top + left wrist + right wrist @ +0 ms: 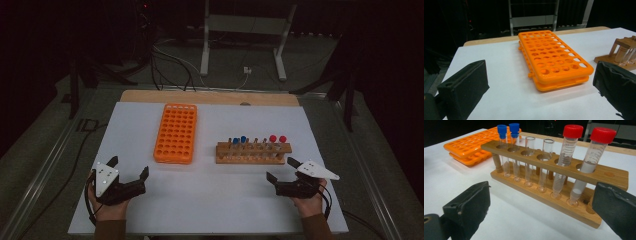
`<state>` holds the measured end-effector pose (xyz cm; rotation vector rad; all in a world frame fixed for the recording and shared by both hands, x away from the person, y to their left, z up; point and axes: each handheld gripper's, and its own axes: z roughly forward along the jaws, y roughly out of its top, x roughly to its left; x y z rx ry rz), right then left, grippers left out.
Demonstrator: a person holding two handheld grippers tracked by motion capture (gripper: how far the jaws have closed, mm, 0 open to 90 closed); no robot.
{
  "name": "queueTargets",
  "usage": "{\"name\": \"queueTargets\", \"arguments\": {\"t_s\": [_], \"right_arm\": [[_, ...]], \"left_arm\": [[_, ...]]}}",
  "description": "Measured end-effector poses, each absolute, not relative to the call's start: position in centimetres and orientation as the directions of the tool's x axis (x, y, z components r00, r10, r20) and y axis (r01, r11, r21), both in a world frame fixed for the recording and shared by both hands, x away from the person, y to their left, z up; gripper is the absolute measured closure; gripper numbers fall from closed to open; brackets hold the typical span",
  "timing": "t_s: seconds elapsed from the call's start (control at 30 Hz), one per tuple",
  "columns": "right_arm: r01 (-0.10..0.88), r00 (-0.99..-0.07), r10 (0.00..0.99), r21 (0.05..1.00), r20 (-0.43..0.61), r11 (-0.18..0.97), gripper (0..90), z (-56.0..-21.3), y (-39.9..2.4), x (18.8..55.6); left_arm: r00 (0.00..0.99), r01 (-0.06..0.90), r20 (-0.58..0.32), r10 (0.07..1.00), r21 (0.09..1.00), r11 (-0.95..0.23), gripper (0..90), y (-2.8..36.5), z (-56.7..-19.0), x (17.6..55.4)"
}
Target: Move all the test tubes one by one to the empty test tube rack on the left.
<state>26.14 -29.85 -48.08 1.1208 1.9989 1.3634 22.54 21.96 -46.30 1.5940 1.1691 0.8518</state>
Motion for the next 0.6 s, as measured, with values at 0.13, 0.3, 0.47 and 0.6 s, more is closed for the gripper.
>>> {"name": "queueTargets", "arguments": {"t_s": [0.13,0.3,0.47,0.6], "right_arm": [[0.375,-0.551,0.83,0.913,0.081,0.16,1.9,-48.1,-30.0,26.2],[0.382,-0.553,0.829,0.911,0.089,0.157,1.9,-47.9,-30.1,26.2],[0.38,-0.567,0.819,0.911,0.092,0.161,2.0,-47.0,-29.9,26.1],[0.388,-0.57,0.817,0.906,0.093,0.167,2.2,-46.4,-29.8,26.1]], "left_arm": [[0.29,0.29,-0.017,0.957,0.954,-0.071,0.5,22.3,-46.2,22.4],[0.276,0.3,-0.041,0.96,0.953,-0.045,0.5,22.6,-46.3,22.6],[0.28,0.304,-0.042,0.959,0.952,-0.047,0.5,22.5,-46.4,22.6],[0.283,0.312,-0.043,0.958,0.949,-0.049,0.5,22.3,-46.5,22.7]]}}
